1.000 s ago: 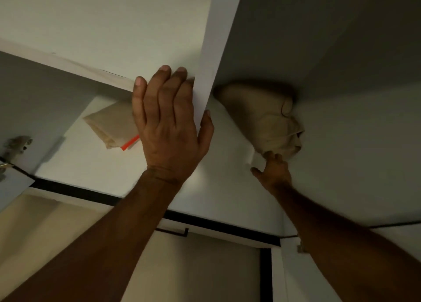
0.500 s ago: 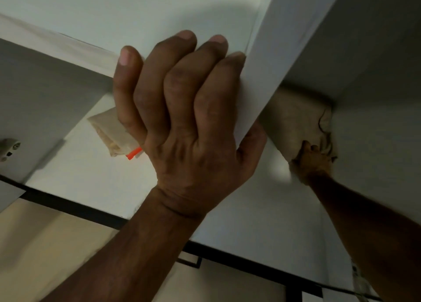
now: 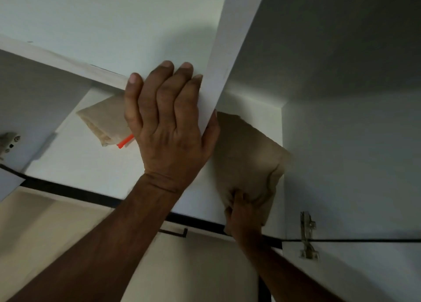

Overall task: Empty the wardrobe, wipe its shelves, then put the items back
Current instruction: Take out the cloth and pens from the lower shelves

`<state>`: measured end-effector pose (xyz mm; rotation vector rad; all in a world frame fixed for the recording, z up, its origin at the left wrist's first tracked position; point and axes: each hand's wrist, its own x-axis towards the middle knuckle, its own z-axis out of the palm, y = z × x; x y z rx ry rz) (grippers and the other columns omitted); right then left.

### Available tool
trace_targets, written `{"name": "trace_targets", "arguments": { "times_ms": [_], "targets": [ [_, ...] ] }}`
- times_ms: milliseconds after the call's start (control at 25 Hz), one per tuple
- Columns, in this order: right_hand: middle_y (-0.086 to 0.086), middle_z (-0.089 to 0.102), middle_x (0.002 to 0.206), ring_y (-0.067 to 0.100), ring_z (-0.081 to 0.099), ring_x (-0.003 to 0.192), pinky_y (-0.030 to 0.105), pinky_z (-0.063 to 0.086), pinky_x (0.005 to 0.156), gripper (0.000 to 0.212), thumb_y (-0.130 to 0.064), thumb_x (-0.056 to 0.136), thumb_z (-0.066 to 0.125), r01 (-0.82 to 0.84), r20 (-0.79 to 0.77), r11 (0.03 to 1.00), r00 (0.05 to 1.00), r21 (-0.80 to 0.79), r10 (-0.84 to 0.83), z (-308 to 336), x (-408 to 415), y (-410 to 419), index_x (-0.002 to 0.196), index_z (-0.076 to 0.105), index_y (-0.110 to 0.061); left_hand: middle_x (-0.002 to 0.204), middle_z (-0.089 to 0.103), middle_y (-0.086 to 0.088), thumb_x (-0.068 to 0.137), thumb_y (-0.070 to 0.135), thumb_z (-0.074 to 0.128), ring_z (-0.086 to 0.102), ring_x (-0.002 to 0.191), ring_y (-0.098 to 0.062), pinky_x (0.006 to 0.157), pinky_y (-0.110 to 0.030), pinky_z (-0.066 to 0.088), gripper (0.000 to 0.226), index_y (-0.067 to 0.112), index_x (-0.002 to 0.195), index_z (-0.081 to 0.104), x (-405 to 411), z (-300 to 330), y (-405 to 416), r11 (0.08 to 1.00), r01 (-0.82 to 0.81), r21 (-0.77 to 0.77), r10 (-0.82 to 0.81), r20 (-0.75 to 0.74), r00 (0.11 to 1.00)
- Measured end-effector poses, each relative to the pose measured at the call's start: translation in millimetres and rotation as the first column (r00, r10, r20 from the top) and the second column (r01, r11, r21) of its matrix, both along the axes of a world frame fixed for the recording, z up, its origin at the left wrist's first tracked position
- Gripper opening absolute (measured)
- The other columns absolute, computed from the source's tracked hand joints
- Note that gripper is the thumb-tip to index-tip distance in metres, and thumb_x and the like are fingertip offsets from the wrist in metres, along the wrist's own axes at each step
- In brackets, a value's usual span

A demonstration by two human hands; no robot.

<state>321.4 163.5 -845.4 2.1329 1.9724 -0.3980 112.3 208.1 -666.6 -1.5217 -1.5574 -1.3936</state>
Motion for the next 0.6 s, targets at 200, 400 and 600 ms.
{"name": "trace_targets", "arguments": {
  "times_ms": [200,400,600],
  "targets": [
    [0.005,0.066,0.112,0.023,0.063,0.102,0.036,0.050,0.093,0.055,-0.061,0.092,0.055,0.086,-0.192,0.996,0.977,-0.022,-0.089,49,22,24,0.122,0.061,-0.016,0.124,0.066,-0.018,0.084,0.029,0.074,0.046,0.129,-0.029,0.120,-0.044,0.019,0.051,0.007,0.123,0.050,-2,2,-9,0.998,0.024,-0.063,-0.024,-0.005,1.000],
    [0.010,0.049,0.145,0.032,0.048,0.133,0.041,0.042,0.109,0.096,-0.065,0.070,0.078,0.155,-0.273,0.985,0.953,0.072,-0.130,84,86,162,0.146,0.043,-0.019,0.119,0.068,-0.019,0.082,0.031,0.073,0.048,0.125,-0.030,0.120,-0.043,0.019,0.050,0.007,0.119,0.050,-1,-3,2,1.000,-0.024,0.014,0.024,-0.014,1.000],
    [0.009,0.040,0.156,0.031,0.043,0.139,0.045,0.035,0.115,0.109,-0.068,0.073,0.073,0.123,-0.311,0.968,0.931,-0.221,-0.189,53,99,200,0.157,0.021,-0.021,0.119,0.063,-0.014,0.081,0.031,0.072,0.049,0.121,-0.029,0.118,-0.046,0.023,0.049,0.008,0.117,0.048,2,-9,13,0.992,-0.033,0.119,0.035,-0.007,0.999]
  ]
}}
